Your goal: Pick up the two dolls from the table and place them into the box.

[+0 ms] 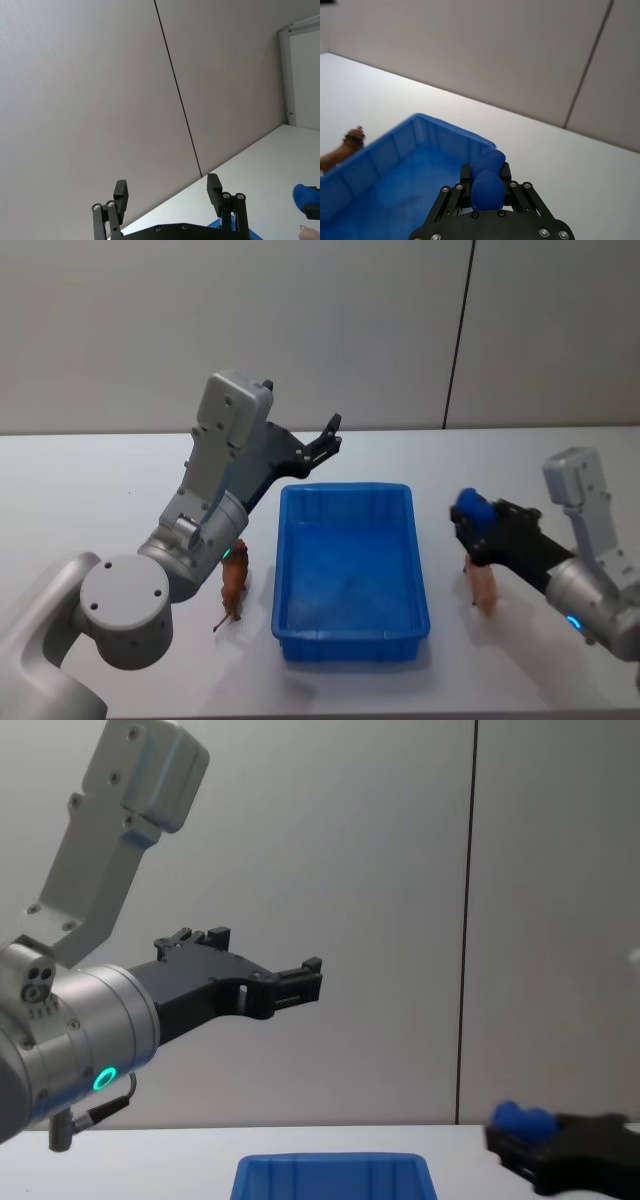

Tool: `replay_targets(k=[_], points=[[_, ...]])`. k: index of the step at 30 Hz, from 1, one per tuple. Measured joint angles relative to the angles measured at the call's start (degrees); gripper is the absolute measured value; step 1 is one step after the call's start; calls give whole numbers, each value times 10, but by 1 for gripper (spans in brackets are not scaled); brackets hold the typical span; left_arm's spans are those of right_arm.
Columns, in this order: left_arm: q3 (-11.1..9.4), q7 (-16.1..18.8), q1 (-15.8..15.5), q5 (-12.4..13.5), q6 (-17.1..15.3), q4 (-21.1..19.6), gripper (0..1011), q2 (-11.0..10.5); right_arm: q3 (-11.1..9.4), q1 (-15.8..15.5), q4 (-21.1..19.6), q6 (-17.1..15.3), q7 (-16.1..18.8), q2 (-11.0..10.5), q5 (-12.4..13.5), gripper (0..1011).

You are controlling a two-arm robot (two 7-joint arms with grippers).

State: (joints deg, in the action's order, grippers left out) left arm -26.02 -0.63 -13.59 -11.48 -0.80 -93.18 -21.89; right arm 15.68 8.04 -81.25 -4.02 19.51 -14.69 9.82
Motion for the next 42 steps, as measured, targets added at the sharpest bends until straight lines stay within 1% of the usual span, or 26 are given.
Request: replay_targets(k=[5,10,12,13,14,16,17,18,19,21,22,24,25,28,30,34,35,36,39,40,42], points=[[0,0,0,0,0,0,1001,0,9,14,7,11,23,13,-4,299],[0,0,0,0,0,0,1001,0,22,35,28,22,52,31,-12,268],[0,0,0,0,0,0,1001,0,30,50,48,29,71,43,-18,255],[0,0,0,0,0,0,1001,0,30,50,48,29,71,43,-18,255],[0,0,0,0,0,0,1001,0,36,60,62,33,80,52,-21,247],[0,0,0,0,0,0,1001,0,40,69,76,37,89,59,-24,268],[0,0,0,0,0,0,1001,0,46,80,94,42,97,68,-28,312],[0,0,0,0,0,0,1001,0,47,83,99,44,101,70,-30,331],[0,0,0,0,0,0,1001,0,51,92,114,48,108,78,-33,372],[0,0,0,0,0,0,1001,0,55,102,129,53,114,85,-36,434],[0,0,0,0,0,0,1001,0,59,111,145,56,119,91,-38,497],[0,0,0,0,0,0,1001,0,62,117,156,58,121,96,-40,537],[0,0,0,0,0,0,1001,0,64,124,168,60,122,101,-43,597],[0,0,0,0,0,0,1001,0,67,130,179,61,122,106,-46,658],[0,0,0,0,0,0,1001,0,69,135,187,61,117,110,-48,737],[0,0,0,0,0,0,1001,0,70,137,191,56,103,112,-51,833],[0,0,0,0,0,0,1001,0,70,137,191,54,99,112,-52,885],[0,0,0,0,0,0,1001,0,70,136,190,52,96,112,-52,903],[0,0,0,0,0,0,1001,0,70,132,183,44,81,111,-54,974],[0,0,0,0,0,0,1001,0,70,129,178,39,71,109,-55,1000],[0,0,0,0,0,0,1001,0,69,123,167,31,57,106,-56,1001]])
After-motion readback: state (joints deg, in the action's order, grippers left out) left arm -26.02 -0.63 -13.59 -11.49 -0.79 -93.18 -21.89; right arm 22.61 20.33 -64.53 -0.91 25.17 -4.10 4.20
